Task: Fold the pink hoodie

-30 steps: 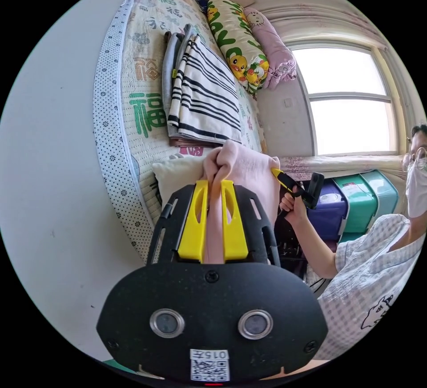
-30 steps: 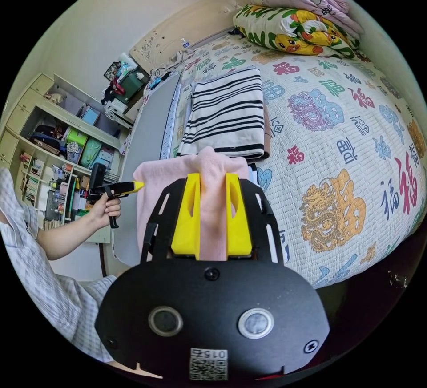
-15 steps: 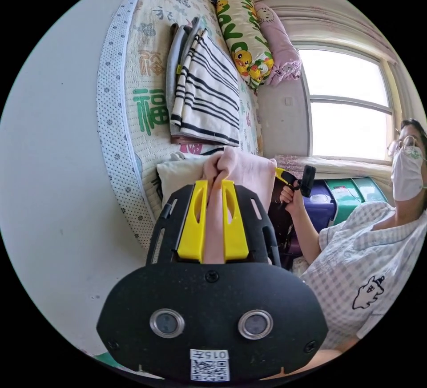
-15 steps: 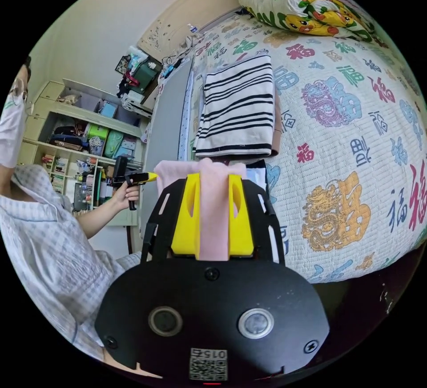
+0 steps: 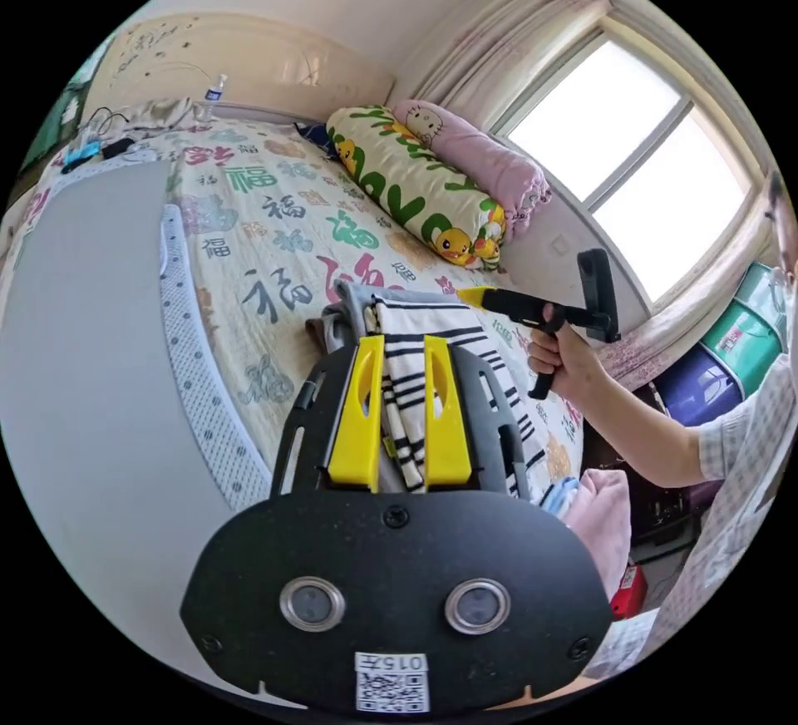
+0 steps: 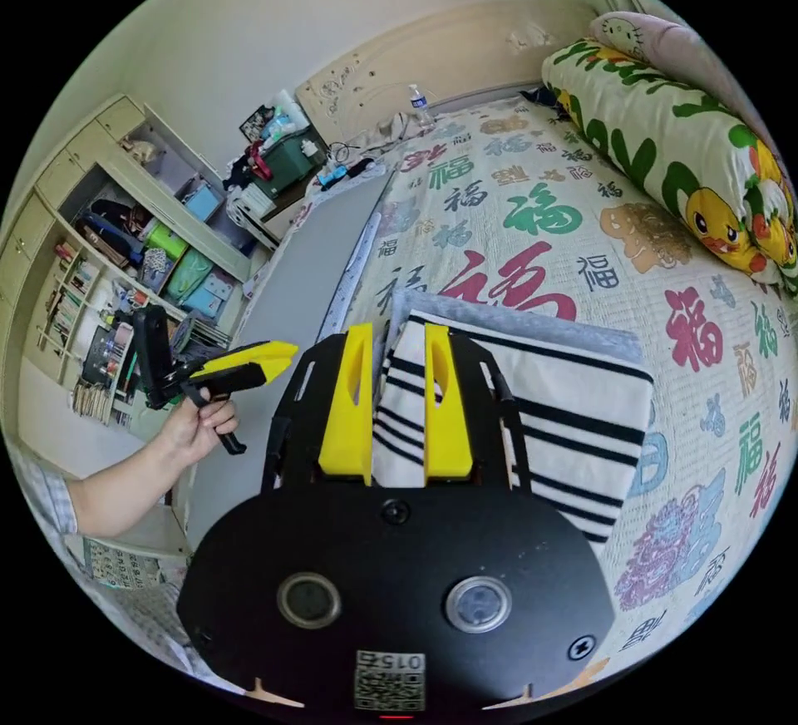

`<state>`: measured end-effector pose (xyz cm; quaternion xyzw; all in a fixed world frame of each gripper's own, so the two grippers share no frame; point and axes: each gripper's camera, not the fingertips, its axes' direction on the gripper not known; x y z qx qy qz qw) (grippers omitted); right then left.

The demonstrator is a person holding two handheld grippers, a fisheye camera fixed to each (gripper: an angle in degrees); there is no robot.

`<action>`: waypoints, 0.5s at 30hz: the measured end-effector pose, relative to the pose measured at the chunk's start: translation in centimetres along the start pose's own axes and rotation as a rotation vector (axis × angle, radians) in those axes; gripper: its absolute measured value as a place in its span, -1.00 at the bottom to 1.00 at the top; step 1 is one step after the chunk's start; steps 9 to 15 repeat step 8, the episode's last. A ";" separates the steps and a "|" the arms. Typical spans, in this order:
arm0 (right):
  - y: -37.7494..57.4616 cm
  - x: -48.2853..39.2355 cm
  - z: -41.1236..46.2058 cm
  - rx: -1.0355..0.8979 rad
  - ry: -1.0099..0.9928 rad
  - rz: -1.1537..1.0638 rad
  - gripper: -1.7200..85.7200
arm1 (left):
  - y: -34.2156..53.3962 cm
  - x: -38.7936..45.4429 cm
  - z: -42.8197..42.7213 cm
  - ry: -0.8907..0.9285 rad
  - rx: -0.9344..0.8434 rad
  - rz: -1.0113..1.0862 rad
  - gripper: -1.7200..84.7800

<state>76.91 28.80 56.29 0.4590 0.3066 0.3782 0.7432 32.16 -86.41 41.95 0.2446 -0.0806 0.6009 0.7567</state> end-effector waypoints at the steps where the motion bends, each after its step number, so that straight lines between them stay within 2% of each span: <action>1: -0.8 0.2 2.5 -0.036 0.018 0.020 -0.73 | -0.7 -0.1 1.7 0.003 -0.041 0.002 -0.78; 5: -0.9 0.0 8.5 -0.158 0.121 -0.001 -0.70 | -1.8 1.1 4.6 -0.017 -0.121 0.079 -0.78; 15: 0.3 0.3 8.5 -0.142 0.142 -0.031 -0.75 | -1.9 2.3 5.2 -0.048 -0.148 0.130 -0.79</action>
